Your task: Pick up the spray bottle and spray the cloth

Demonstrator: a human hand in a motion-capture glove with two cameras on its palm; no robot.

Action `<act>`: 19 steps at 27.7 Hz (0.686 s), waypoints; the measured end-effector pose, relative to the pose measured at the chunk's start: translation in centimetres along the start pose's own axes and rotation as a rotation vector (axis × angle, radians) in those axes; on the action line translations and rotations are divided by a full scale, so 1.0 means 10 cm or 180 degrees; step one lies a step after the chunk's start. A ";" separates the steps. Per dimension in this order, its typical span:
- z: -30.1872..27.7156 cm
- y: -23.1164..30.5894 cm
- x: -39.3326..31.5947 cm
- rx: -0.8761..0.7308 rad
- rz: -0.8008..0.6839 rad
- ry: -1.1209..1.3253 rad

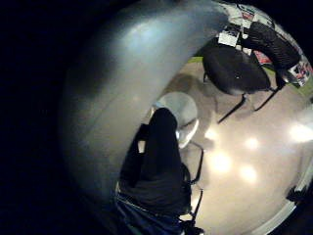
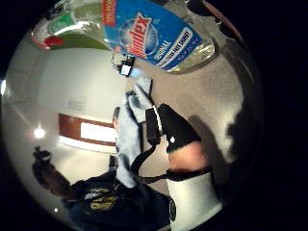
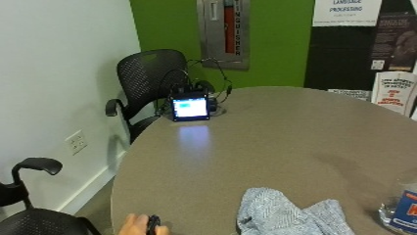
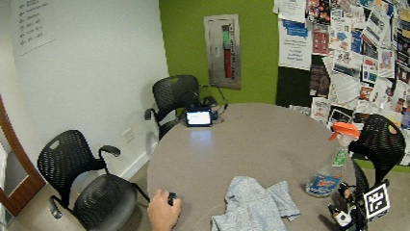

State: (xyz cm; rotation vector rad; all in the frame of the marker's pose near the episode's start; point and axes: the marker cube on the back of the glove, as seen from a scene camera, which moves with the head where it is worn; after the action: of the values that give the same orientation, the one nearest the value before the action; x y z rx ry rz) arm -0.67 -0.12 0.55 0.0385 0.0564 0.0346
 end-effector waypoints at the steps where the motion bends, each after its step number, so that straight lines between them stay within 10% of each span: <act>1: 0.01 0.00 -0.02 0.0028 0.0020 0.0051; 19: 0.19 -0.15 -0.28 -0.0255 0.0560 0.1338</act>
State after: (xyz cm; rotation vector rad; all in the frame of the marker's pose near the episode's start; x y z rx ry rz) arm -3.35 -1.76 2.52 -0.0447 0.4717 0.2208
